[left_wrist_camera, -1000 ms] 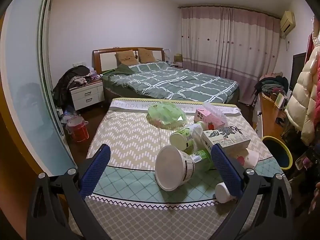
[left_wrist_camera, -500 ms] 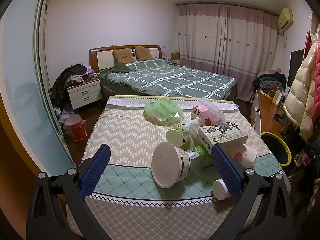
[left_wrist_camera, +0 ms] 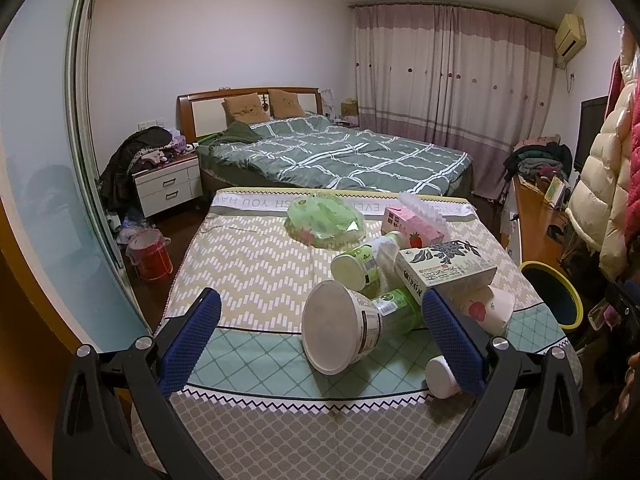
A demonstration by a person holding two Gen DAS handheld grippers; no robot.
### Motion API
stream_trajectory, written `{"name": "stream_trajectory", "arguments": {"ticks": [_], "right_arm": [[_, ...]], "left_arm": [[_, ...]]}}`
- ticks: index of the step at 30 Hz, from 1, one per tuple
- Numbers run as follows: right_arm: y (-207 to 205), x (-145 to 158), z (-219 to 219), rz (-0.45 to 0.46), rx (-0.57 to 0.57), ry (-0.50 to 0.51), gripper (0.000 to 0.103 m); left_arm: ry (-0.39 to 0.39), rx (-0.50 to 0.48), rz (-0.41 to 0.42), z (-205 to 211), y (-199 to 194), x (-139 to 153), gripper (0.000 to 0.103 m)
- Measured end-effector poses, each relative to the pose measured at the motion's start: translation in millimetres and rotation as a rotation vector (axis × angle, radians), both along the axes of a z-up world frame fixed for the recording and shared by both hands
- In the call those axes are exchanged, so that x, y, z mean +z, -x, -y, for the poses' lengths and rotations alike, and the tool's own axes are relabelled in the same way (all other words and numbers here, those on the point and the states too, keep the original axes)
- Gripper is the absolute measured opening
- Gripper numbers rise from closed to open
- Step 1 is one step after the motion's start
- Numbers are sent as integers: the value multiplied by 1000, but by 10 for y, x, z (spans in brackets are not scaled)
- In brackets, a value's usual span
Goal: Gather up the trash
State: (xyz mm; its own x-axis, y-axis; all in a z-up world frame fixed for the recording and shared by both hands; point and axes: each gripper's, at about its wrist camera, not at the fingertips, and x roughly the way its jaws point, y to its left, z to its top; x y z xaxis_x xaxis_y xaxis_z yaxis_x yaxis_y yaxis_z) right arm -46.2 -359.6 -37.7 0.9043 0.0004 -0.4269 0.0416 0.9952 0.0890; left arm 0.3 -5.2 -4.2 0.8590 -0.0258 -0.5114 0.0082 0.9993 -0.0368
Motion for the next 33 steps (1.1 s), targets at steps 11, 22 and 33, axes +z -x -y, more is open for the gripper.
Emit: {"name": "stream_trajectory", "arguments": {"ticks": [11,22,33], "right_arm": [[-11,-8,4,-3,0,-3,97],[-46,-21,19,-13,-3,-10,97],[-56,-27,24,-14,-4,-10,97]], "left_arm": [[-5,-2,-7,5,-19,-24,99],[-23,-12,-21,50,-73,-61,99],[-25,-13,-23,61,-83,-69,99]]}}
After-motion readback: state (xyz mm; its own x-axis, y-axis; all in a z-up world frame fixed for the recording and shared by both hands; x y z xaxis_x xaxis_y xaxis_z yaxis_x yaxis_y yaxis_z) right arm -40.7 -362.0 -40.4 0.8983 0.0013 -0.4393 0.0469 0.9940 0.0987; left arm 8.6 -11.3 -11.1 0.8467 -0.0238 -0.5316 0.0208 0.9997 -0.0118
